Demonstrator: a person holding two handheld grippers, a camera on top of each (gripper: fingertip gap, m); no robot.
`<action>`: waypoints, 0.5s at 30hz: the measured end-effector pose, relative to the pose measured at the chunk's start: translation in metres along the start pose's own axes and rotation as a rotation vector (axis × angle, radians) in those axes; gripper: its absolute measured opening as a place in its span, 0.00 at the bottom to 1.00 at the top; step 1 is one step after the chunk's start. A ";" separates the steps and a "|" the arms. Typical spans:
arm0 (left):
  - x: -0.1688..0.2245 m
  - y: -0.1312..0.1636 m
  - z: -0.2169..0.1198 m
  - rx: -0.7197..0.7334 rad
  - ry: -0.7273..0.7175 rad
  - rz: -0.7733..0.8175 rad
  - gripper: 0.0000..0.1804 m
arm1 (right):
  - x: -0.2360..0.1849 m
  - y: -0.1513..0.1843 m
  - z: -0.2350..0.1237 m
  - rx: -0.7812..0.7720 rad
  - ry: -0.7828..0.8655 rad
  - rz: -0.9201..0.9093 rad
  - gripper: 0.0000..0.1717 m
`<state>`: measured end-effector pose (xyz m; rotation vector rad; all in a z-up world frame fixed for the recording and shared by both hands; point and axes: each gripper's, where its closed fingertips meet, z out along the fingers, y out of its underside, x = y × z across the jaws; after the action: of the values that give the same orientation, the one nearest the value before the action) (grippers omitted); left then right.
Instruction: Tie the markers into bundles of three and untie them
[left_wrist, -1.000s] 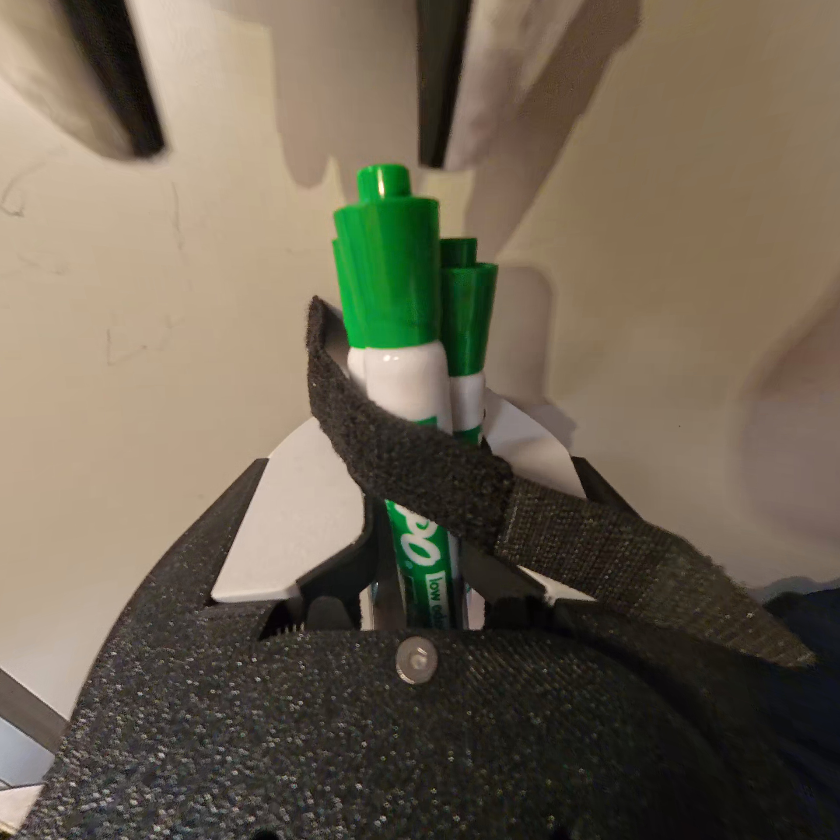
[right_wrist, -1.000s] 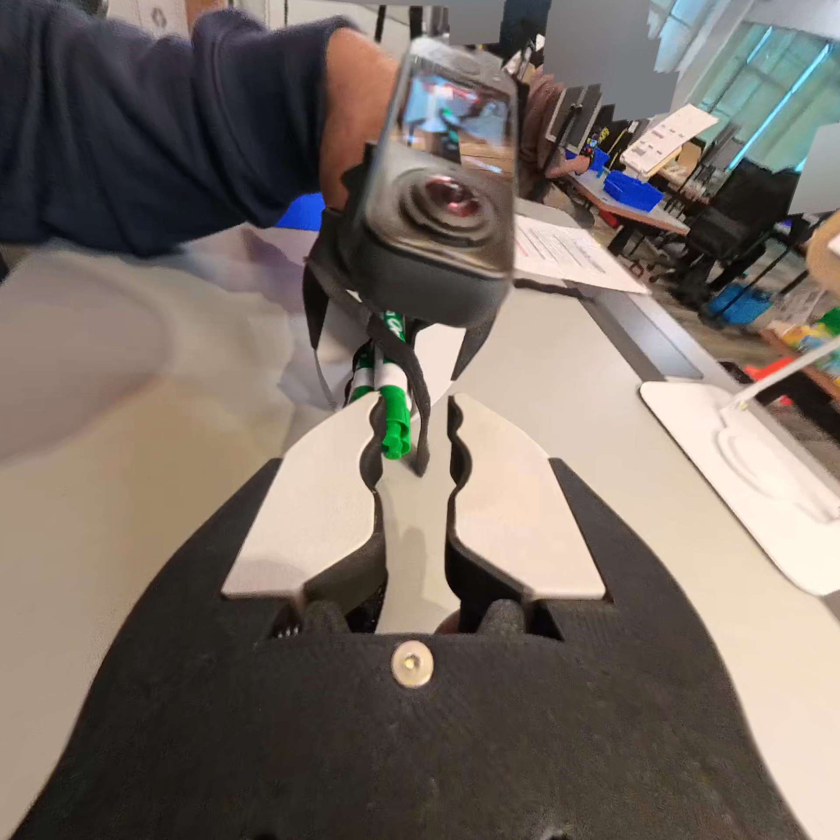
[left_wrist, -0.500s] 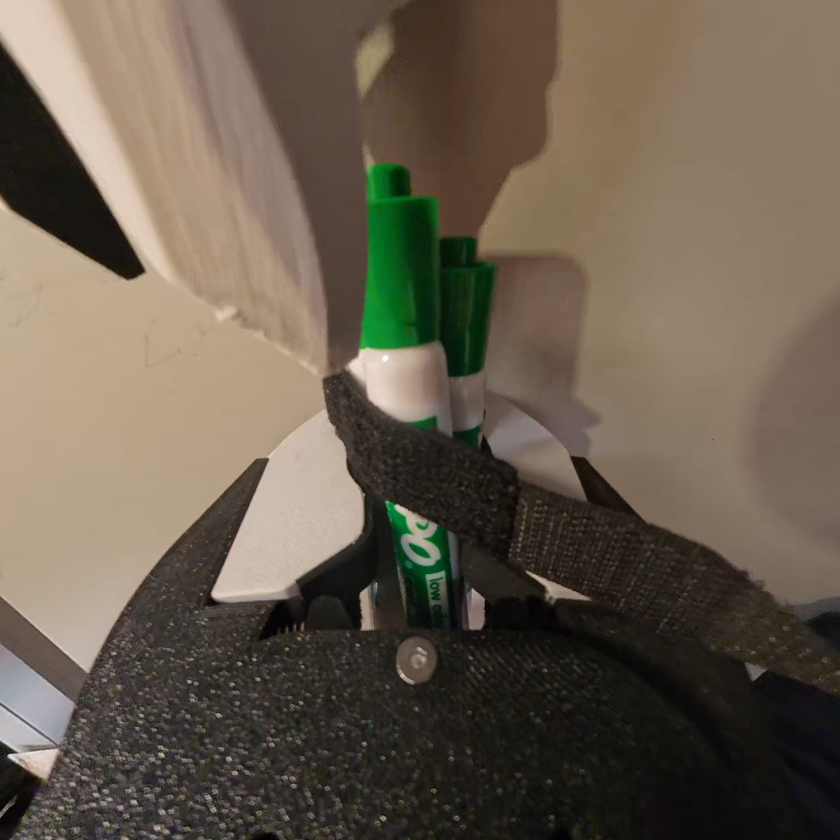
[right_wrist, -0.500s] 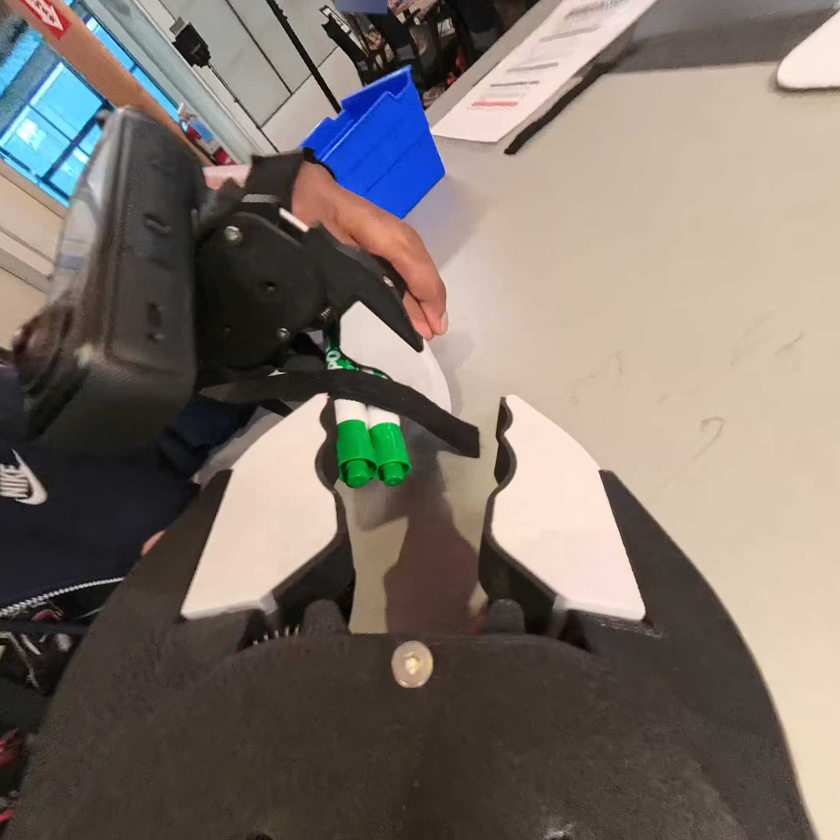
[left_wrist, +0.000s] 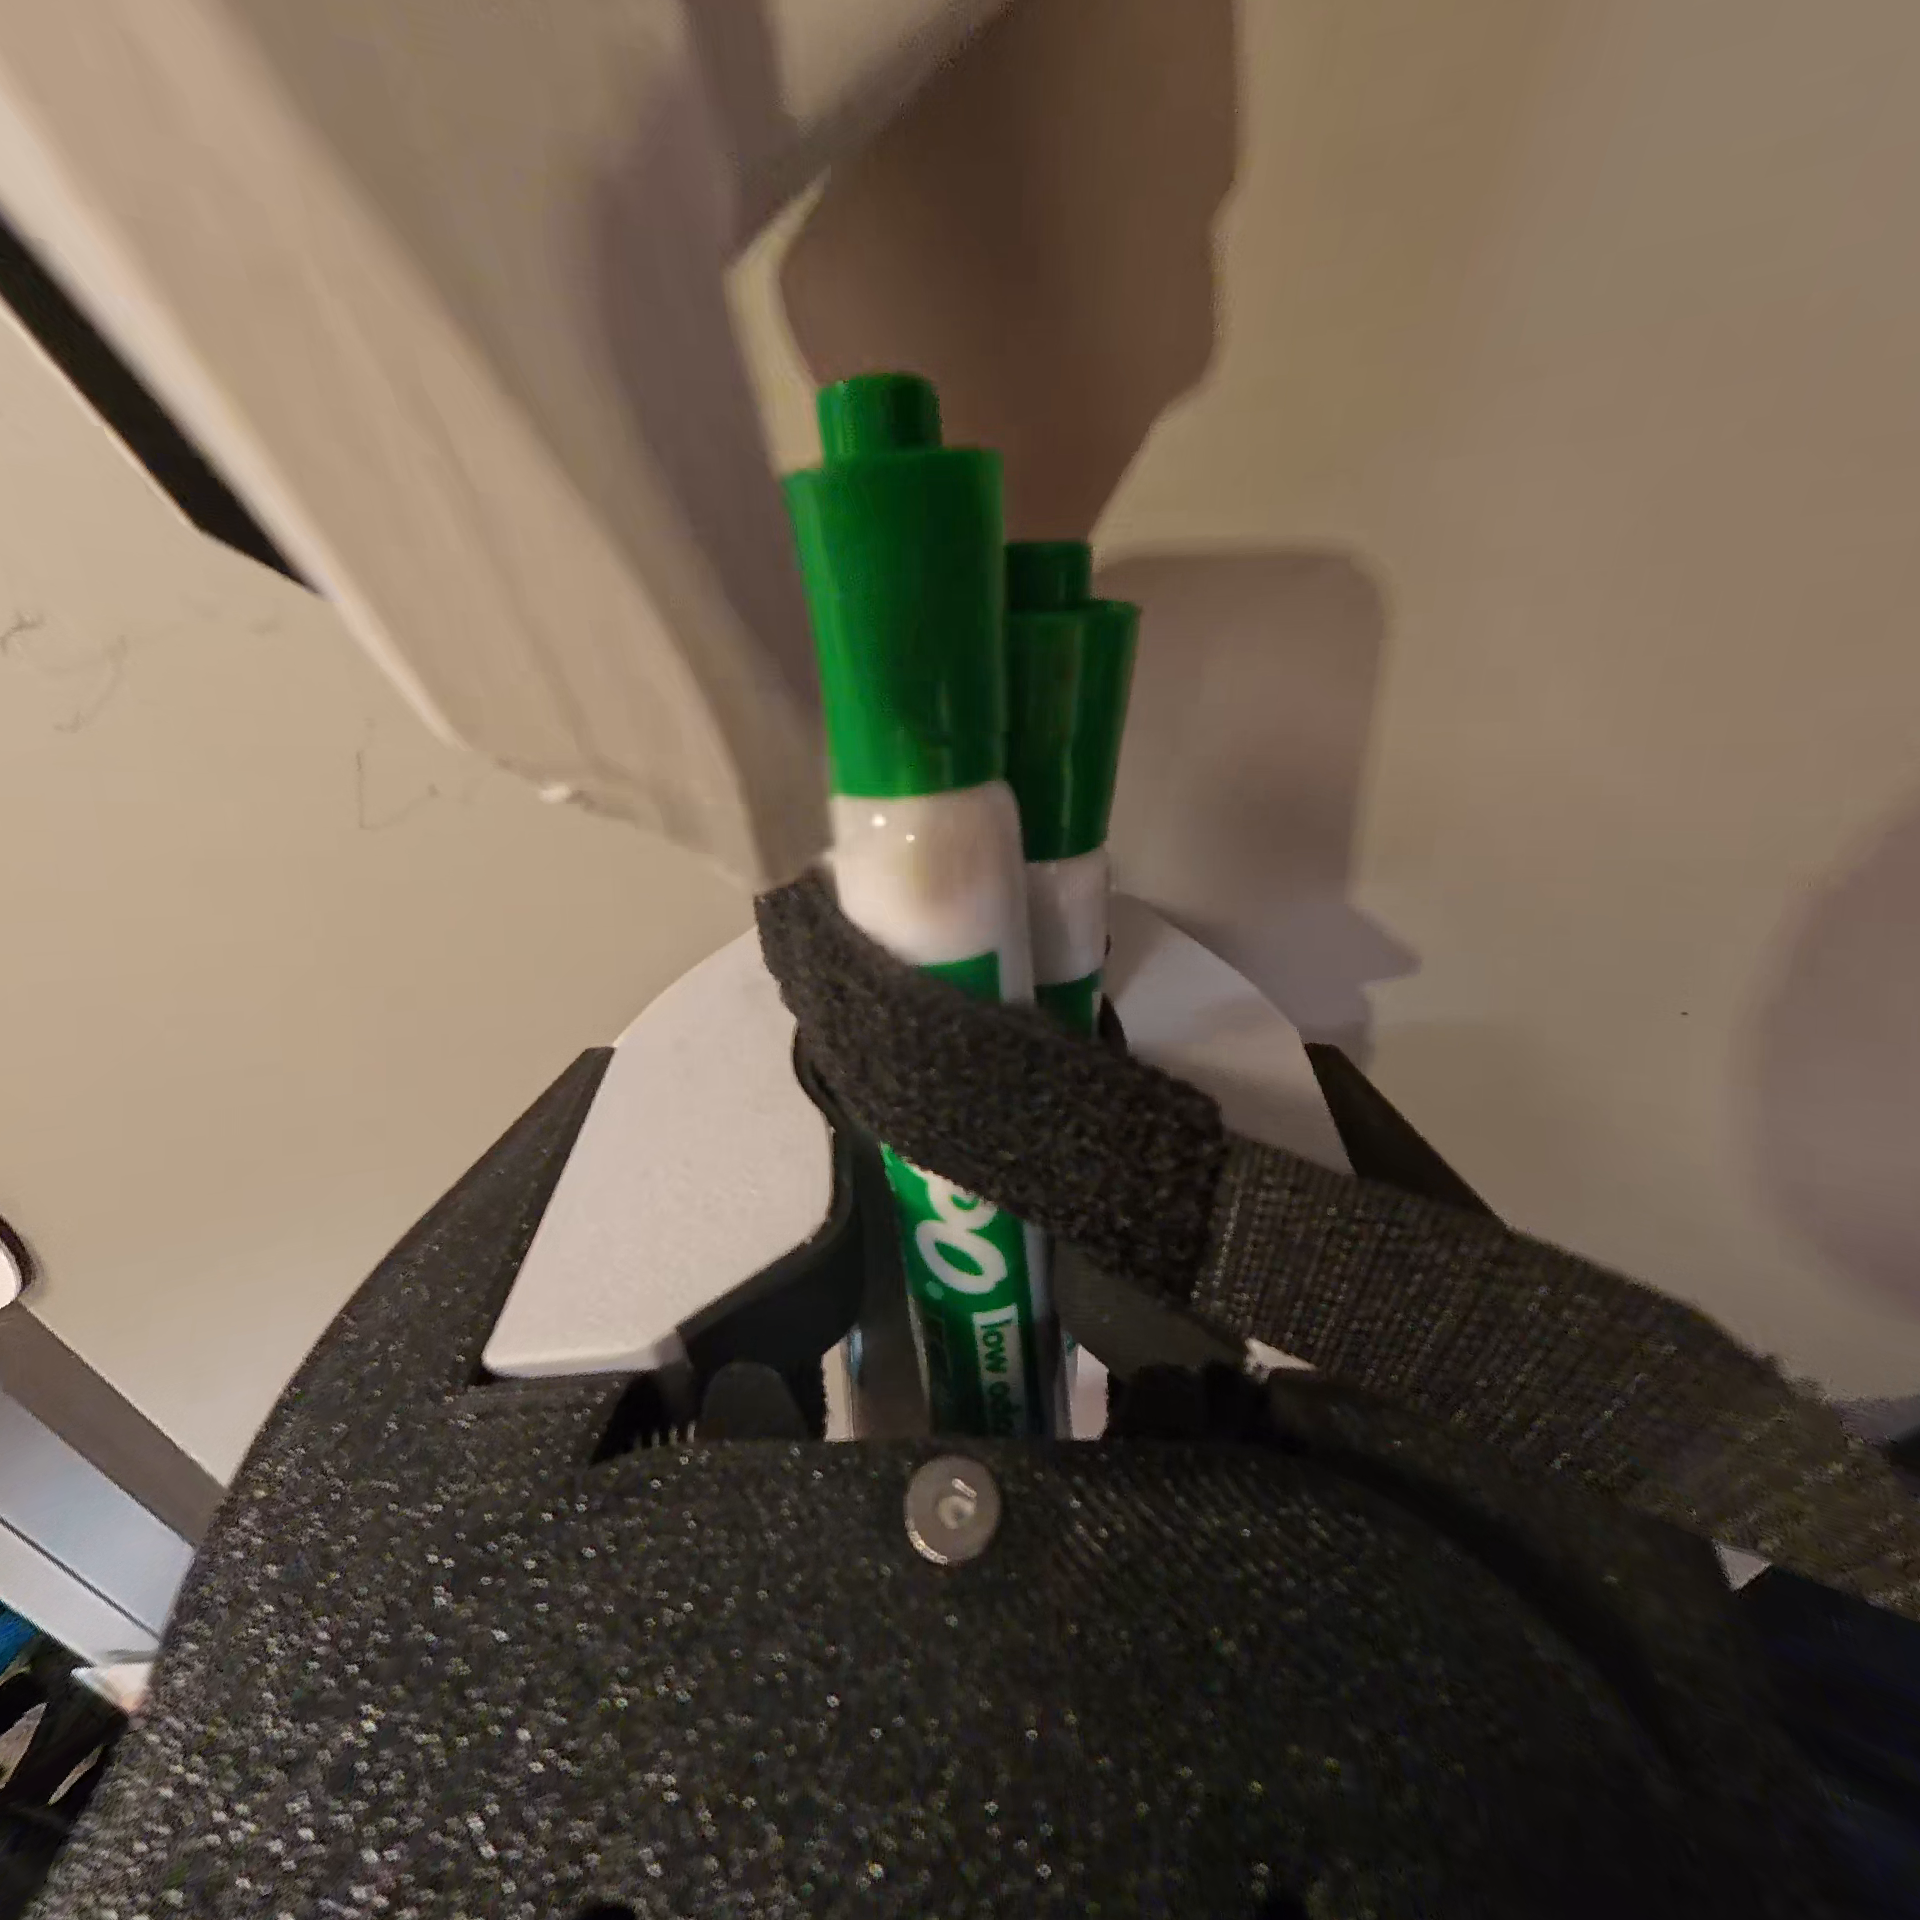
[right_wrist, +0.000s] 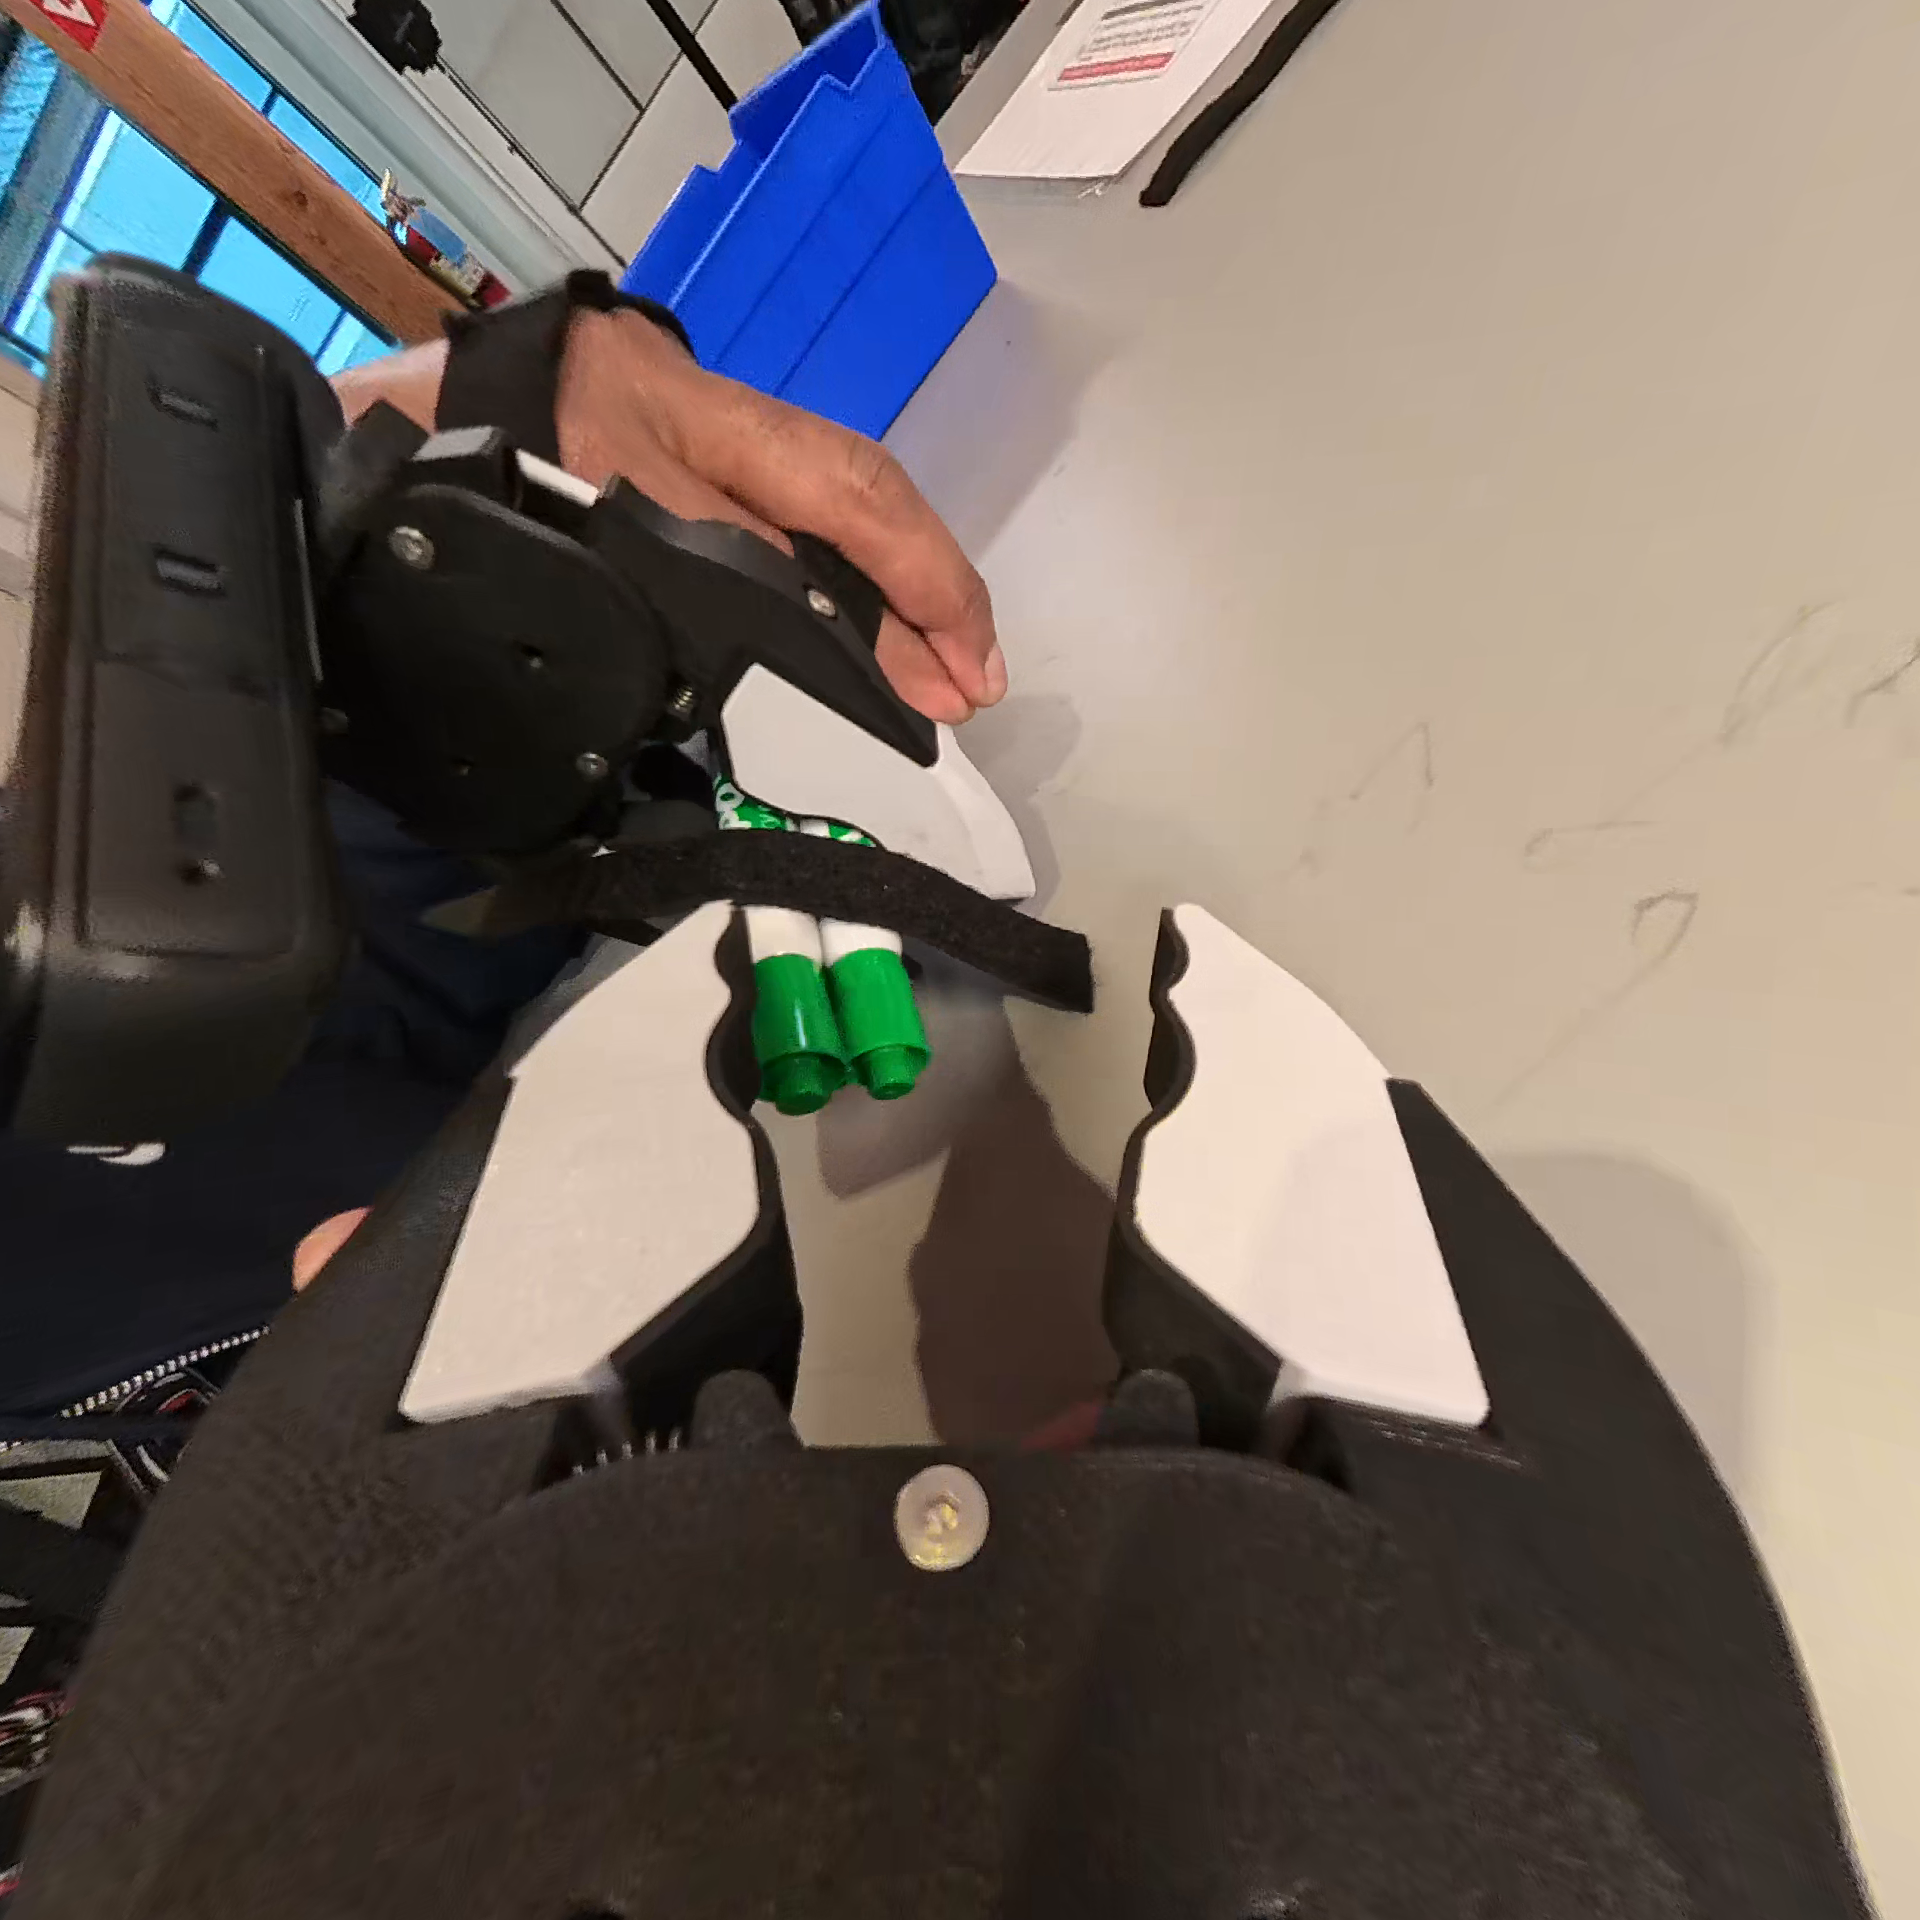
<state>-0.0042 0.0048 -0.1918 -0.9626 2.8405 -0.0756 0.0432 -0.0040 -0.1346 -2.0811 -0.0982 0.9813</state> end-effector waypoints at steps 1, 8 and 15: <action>0.000 0.000 0.000 -0.004 -0.005 0.002 0.22 | 0.002 -0.002 0.000 -0.007 0.000 0.000 0.43; -0.001 -0.002 0.000 -0.013 -0.025 0.012 0.22 | 0.002 -0.004 0.006 -0.062 -0.001 -0.003 0.45; -0.003 -0.001 0.000 -0.026 -0.047 0.021 0.22 | -0.002 0.001 0.016 -0.082 -0.012 0.028 0.48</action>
<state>-0.0014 0.0055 -0.1910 -0.9275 2.8143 -0.0135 0.0307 0.0048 -0.1393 -2.1567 -0.1178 1.0217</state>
